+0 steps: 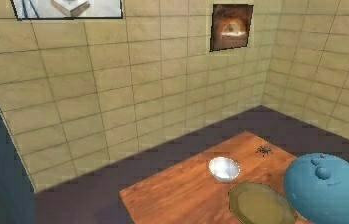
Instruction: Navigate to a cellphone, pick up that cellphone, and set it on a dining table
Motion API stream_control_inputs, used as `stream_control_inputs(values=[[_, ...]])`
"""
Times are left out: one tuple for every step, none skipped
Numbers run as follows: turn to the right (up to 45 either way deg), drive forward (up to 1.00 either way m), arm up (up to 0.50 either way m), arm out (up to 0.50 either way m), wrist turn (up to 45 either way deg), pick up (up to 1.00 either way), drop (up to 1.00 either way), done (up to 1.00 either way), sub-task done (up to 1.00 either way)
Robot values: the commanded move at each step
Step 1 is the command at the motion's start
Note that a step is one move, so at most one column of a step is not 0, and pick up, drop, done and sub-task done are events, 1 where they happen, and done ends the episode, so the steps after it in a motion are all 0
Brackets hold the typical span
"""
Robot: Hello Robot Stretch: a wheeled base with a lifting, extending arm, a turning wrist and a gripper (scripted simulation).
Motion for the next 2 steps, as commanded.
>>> stream_control_inputs(values=[[-15.0, 0.00, 0.00, 0.00, 0.0, 0.00, 0.00, 0.00, 0.00], [0.0, 0.00, 0.00, 0.24, 0.0, 0.00, 0.00, 0.00, 0.00]])
